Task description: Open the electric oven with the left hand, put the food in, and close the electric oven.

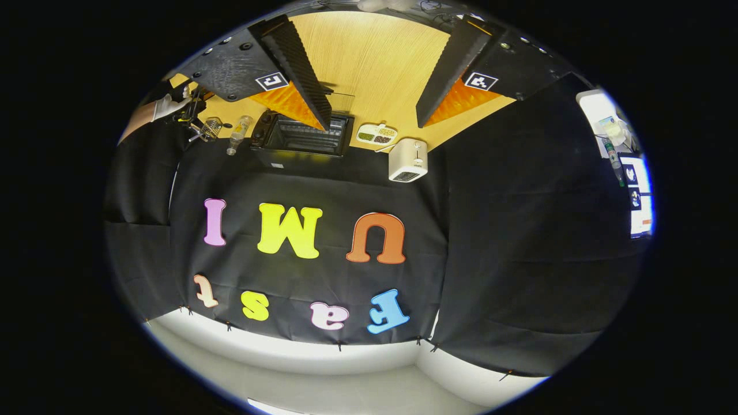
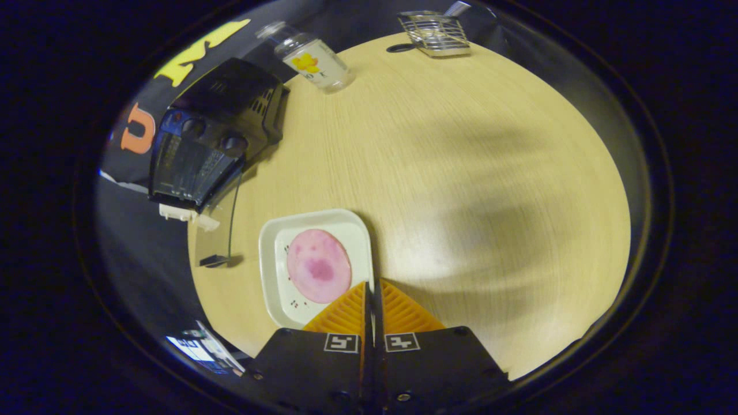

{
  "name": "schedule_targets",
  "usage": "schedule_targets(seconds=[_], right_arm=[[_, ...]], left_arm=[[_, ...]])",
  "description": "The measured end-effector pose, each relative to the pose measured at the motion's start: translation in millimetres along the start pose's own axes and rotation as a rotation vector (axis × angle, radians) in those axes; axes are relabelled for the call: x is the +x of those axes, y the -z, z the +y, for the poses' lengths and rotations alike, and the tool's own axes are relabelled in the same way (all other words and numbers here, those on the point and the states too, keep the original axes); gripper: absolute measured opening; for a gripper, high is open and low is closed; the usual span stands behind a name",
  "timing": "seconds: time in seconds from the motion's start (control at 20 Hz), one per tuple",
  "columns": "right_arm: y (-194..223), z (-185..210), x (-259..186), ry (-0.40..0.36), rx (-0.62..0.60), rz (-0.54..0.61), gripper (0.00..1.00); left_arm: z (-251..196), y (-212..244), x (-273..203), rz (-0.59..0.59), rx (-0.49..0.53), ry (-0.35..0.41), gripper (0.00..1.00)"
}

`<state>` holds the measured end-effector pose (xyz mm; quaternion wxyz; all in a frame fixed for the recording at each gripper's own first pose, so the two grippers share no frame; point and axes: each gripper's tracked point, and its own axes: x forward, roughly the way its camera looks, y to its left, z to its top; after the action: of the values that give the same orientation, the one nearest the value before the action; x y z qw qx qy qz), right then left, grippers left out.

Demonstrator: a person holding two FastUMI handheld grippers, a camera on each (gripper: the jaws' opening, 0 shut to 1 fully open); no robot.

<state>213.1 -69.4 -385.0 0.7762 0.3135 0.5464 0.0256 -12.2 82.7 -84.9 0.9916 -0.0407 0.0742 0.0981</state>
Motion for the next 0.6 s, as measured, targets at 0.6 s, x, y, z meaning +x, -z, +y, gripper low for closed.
schedule_targets(seconds=[0.6], right_arm=[[1.2, 49.0, -51.3, -0.244, 0.203, -0.258, 0.03]], left_arm=[[-41.0, -3.3, -4.1, 0.037, 0.073, 0.113, 0.95]])
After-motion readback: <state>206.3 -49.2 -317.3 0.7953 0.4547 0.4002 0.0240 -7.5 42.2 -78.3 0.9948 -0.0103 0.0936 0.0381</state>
